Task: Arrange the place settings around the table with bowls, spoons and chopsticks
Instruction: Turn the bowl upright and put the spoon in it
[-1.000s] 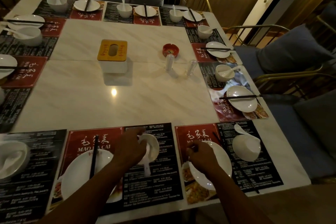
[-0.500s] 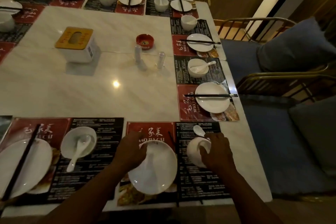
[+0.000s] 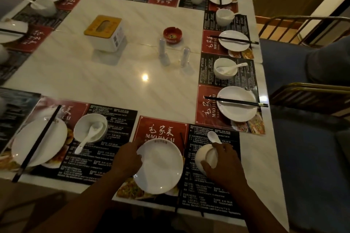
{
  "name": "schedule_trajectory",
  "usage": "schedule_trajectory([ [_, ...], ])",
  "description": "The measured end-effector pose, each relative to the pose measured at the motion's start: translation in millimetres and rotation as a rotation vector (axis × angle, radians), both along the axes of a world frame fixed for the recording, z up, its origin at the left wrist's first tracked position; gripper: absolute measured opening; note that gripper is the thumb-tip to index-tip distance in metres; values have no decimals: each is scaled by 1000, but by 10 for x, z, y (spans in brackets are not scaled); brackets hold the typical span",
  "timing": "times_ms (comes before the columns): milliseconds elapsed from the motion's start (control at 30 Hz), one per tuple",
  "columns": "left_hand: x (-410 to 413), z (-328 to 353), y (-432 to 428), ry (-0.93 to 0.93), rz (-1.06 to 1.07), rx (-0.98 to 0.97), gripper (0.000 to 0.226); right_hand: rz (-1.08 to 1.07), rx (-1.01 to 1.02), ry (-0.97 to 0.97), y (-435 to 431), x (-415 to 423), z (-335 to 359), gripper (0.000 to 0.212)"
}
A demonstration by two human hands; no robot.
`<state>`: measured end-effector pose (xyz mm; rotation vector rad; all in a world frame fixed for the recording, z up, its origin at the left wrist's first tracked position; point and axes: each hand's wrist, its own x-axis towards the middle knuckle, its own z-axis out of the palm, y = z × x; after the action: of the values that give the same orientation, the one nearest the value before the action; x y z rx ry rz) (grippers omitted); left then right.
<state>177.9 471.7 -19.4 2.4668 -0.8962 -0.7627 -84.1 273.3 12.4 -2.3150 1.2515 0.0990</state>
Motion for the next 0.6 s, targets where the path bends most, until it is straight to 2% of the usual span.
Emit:
schedule_trajectory([
  [100,-13,-39,13,16,29,4,51,18,18,8,-3,-43,-16,91],
  [267,-11,-64,23,9,59,16,56,24,7,-3,2,-53,-41,93],
  [333,-20,-56,19,5,56,23,55,16,-64,19,24,-61,-36,90],
  [400,-54,-26,1,-20,53,18,51,48,-246,-62,86,-97,-14,71],
  [467,-125,35,-53,-96,66,-16,44,143,-380,-233,256,-131,20,38],
  [533,-244,96,-153,-159,51,-65,39,250,-284,-292,503,-139,13,13],
  [600,-395,145,-281,-137,7,-113,37,261,-56,-196,709,-123,-32,10],
])
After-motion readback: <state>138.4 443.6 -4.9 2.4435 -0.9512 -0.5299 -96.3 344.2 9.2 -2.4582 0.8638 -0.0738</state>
